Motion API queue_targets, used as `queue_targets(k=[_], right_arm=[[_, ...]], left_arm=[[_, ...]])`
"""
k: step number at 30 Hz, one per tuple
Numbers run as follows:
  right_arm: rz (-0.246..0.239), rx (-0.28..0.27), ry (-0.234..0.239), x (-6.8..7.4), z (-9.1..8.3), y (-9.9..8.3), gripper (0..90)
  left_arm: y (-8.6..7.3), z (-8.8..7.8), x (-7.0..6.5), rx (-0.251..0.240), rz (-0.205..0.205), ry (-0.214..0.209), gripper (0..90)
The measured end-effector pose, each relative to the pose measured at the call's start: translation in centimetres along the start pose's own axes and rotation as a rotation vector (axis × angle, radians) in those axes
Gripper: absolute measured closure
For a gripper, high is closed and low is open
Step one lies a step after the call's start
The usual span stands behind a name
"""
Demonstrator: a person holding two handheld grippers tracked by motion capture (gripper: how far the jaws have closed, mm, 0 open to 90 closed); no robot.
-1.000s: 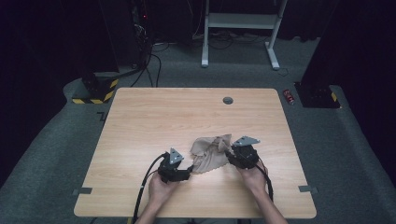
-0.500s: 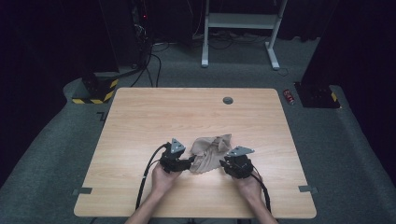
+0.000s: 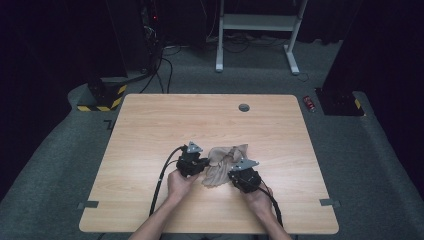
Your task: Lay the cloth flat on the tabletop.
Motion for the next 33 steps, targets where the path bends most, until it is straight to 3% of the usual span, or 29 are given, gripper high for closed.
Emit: queue_targets(k=[3, 9, 13, 19, 28, 33], right_arm=[[-0.005, -0.001, -0.003, 0.1, 0.0, 0.0, 89.0], [-0.007, -0.022, 0.01, 0.2, -0.6, -0.1, 89.3], [-0.008, -0.054, 0.018, 0.6, -1.6, 0.1, 89.3], [-0.043, -0.07, 0.041, 1.5, -2.4, 0.1, 89.3], [-0.07, -0.053, 0.079, 2.8, -1.3, 0.1, 88.2], [-0.045, -0.069, 0.072, 2.5, -1.8, 0.1, 79.7]], left_arm=[[0.2, -0.5, 0.2, -0.009, -0.016, -0.026, 88.9], [1.9, -2.1, 0.1, -0.042, -0.002, -0.042, 89.1], [2.9, -3.0, 0.6, -0.082, -0.052, -0.079, 89.2], [4.0, -3.7, 1.5, -0.11, -0.069, -0.055, 89.3], [4.3, -1.9, 3.5, -0.045, -0.094, 0.032, 88.8], [3.3, -2.1, 3.2, -0.035, -0.088, 0.039, 74.5]])
Point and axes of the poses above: each handheld gripper's, and its own axes: z roughly forward along the jaws, y roughly out of its top, x roughly to its left, the point moved 1 cm from there along z, roughly forward along the jaws, and after that the axes turned 10 degrees about -z, right-handed, at the moved point
